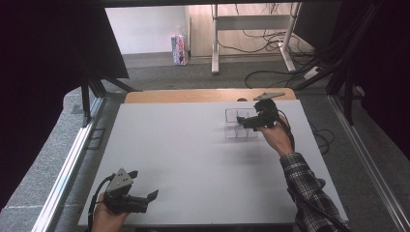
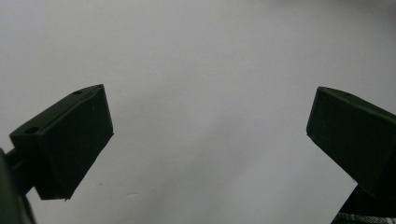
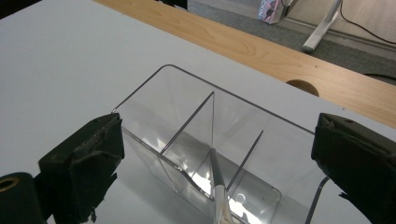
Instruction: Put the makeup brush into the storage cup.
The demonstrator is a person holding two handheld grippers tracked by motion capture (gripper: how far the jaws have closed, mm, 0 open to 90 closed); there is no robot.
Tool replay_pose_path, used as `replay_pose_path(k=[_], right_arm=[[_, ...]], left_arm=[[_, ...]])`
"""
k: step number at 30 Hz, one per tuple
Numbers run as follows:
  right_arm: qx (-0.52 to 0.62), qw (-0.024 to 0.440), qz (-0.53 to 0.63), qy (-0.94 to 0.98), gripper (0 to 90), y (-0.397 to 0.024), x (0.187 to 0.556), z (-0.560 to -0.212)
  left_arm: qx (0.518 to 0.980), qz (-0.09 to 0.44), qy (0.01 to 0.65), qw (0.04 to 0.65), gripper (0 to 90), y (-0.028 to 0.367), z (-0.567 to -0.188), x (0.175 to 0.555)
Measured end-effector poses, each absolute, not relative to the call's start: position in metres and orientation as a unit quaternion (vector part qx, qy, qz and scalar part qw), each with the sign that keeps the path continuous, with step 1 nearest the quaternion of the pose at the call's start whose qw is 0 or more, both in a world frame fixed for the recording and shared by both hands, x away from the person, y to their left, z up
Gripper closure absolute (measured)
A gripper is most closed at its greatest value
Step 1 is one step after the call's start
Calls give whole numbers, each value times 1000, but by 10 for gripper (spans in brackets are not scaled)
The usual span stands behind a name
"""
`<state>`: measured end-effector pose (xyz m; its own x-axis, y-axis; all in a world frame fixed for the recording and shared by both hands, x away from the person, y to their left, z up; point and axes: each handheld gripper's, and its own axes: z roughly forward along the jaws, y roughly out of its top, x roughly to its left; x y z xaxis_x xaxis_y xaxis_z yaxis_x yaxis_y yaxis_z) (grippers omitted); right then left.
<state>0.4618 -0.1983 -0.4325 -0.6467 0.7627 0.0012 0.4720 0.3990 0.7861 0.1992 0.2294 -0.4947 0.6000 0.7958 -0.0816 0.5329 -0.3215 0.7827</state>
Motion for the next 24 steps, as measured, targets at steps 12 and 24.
replay_pose_path(k=[12,24], right_arm=[[374,181,394,820,18,-203,450,-427],[365,184,390,825,13,-208,438,-421]], left_arm=[[795,162,419,408,7,230,-494,199],[793,163,421,409,6,230,-494,199]])
